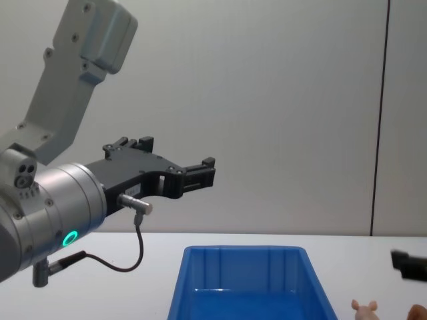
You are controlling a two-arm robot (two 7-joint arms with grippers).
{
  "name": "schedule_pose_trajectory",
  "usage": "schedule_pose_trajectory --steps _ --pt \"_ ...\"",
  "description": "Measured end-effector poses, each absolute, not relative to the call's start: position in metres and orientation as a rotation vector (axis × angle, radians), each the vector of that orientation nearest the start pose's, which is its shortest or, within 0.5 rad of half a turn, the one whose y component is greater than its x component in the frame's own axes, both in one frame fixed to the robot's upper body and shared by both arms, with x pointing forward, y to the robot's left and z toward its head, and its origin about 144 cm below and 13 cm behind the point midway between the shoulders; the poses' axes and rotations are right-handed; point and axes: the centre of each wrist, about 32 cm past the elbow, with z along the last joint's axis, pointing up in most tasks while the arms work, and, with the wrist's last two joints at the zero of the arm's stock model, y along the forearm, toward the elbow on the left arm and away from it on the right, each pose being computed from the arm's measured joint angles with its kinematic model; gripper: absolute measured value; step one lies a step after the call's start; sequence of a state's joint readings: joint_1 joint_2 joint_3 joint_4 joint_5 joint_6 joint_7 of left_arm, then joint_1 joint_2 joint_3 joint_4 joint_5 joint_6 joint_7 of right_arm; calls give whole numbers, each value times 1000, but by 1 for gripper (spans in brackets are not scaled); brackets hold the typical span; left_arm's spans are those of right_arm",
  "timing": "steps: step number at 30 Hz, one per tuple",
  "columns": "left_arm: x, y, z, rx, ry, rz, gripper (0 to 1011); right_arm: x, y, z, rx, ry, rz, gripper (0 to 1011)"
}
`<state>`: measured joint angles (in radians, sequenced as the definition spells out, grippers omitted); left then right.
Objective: Pick up the two dolls from the table and place them into the box.
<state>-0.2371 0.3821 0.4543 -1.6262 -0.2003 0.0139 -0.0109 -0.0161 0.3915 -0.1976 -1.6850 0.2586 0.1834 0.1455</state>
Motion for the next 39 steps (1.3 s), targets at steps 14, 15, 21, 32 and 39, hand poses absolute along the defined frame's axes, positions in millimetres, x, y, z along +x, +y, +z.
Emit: schedule_pose_trajectory --steps 14,15,21,32,39 --pt "492 198 1204 61 -268 1124 1002 447 -286 1151 -375 98 -1199 1001" --pt "492 198 1204 61 -268 1124 1001 447 -286 1151 -375 98 -1199 1001" --pt "492 198 1204 61 -268 1124 1002 451 -288 1146 -407 125 -1187 1000" --pt "492 198 1204 61 -268 1124 1002 456 -288 1141 -445 173 -1175 879" --pt "492 198 1204 61 -268 1124 1001 458 -287 1139 -458 190 -1176 704"
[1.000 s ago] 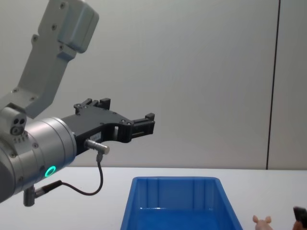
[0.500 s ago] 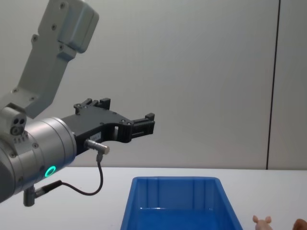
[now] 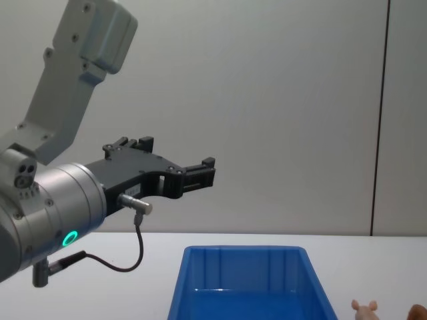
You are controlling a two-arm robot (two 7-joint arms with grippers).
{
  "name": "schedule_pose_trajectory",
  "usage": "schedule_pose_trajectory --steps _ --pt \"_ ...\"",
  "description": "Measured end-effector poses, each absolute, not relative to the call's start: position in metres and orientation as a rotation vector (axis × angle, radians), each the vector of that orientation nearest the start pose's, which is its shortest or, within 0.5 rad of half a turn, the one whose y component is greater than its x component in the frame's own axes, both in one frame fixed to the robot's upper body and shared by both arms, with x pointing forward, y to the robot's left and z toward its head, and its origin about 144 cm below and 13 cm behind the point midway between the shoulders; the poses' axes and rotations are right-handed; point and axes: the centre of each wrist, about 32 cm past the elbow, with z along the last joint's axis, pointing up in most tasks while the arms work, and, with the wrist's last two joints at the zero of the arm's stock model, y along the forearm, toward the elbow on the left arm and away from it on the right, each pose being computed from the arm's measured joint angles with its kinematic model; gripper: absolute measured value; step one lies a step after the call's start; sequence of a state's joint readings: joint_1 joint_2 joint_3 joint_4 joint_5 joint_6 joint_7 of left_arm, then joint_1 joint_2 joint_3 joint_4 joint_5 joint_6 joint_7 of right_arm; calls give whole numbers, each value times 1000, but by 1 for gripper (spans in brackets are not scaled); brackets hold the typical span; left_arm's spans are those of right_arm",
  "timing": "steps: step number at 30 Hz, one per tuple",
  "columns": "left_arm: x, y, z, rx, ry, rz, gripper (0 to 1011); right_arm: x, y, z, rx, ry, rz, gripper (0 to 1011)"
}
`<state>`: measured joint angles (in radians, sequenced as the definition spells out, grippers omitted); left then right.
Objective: Pick up the two dolls from the table and place them into the box.
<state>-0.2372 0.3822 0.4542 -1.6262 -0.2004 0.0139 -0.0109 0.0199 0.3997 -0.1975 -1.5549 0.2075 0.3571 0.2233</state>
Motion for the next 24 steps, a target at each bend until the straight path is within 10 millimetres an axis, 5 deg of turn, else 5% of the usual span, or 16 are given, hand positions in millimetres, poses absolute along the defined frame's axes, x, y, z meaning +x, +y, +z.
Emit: schedule_pose_trajectory --steps 10,24 --pt "492 198 1204 61 -268 1124 1001 460 -286 1140 -457 168 -1196 423" --pt "492 198 1204 61 -268 1124 1002 471 -283 1163 -363 60 -1206 423"
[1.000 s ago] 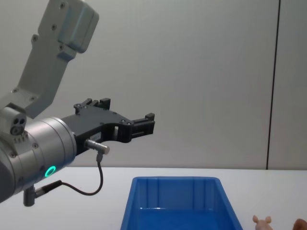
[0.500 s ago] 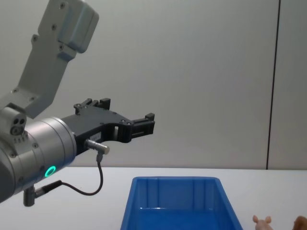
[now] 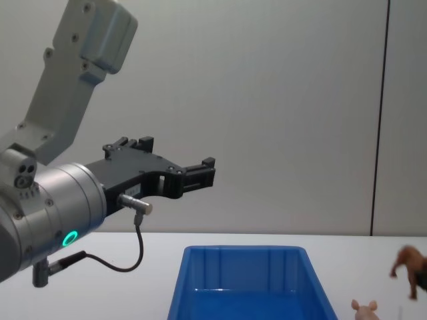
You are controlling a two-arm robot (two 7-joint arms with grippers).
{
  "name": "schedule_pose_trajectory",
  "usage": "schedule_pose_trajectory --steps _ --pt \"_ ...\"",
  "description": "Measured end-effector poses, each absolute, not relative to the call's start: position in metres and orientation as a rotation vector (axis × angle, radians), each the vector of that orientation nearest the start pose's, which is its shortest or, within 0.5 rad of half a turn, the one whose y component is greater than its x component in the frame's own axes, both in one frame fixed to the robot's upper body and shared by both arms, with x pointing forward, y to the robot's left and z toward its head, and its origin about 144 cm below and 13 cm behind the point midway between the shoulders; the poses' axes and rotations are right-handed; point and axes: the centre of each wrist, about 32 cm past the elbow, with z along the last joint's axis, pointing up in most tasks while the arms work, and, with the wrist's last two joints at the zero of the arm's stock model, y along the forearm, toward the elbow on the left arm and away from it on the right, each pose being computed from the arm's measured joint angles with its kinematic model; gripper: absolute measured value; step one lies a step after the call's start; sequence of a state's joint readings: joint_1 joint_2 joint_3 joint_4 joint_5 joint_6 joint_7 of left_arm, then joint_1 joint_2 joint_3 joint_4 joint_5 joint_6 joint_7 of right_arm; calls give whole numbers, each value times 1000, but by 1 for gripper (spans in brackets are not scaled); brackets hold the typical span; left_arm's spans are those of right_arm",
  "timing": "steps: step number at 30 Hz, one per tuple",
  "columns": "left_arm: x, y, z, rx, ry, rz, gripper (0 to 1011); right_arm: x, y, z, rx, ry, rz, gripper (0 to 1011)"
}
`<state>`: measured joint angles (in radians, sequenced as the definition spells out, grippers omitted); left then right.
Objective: Pick up the two dolls from the table and place them into the box.
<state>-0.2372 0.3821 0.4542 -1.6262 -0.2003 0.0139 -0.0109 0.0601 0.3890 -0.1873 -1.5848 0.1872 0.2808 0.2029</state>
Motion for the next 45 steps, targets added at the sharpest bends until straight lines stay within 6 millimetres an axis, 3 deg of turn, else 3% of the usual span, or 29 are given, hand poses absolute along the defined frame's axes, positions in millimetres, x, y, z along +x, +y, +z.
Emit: schedule_pose_trajectory --steps 17,32,36,45 --pt "492 198 1204 61 -268 1124 1001 489 -259 1196 -249 -33 -1030 423" --pt "492 198 1204 61 -268 1124 1001 492 -218 1187 -280 1 -865 424" --pt "492 198 1204 61 -268 1124 1002 493 -208 1182 -298 30 -845 490" --pt "492 198 1204 61 -268 1124 1001 493 -197 1175 -315 67 -852 800"
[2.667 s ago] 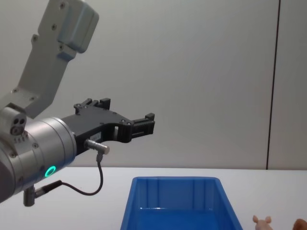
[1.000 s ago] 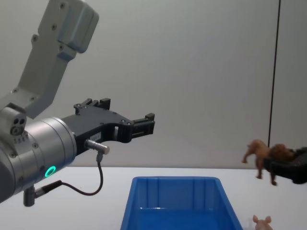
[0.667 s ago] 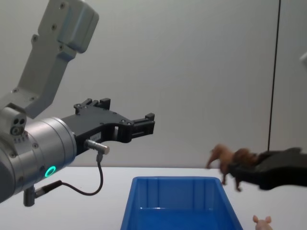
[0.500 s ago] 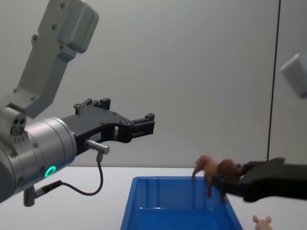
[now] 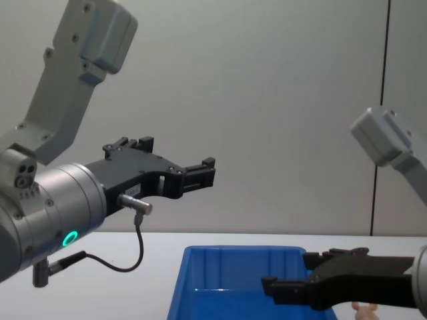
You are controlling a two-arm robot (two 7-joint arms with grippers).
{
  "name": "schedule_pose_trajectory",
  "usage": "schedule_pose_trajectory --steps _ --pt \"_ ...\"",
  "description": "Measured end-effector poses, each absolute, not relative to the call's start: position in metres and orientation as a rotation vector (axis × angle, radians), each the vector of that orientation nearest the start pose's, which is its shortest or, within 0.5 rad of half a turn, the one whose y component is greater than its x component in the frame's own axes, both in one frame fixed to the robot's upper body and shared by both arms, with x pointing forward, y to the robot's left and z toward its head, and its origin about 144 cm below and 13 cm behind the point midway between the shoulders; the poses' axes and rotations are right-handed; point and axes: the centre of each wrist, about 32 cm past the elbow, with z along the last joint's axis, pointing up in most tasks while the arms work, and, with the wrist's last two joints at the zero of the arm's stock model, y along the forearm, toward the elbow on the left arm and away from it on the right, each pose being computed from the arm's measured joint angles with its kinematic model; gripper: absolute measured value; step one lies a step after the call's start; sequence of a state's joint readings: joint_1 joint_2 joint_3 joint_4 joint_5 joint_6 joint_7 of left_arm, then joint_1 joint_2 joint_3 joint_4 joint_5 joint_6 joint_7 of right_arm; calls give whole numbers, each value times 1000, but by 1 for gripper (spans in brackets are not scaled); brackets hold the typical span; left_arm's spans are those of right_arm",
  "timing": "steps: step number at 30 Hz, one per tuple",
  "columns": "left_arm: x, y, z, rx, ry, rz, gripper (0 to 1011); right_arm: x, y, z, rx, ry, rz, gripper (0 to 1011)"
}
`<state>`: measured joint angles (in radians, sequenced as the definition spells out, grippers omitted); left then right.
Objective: Pick up the two dolls from the table and place them into the box.
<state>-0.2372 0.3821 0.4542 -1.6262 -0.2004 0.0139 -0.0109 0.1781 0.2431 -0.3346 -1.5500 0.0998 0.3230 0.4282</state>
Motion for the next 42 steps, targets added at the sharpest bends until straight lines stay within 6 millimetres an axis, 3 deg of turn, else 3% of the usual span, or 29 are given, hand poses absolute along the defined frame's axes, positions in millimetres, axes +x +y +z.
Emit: schedule_pose_trajectory --steps 8,24,42 --pt "492 198 1204 61 -268 1124 1002 490 -199 1174 -301 73 -889 1001" --pt "492 198 1204 61 -268 1124 1001 472 -227 1168 -275 50 -1002 1001" --pt "492 198 1204 61 -268 1124 1002 461 -248 1144 -369 137 -1099 1001"
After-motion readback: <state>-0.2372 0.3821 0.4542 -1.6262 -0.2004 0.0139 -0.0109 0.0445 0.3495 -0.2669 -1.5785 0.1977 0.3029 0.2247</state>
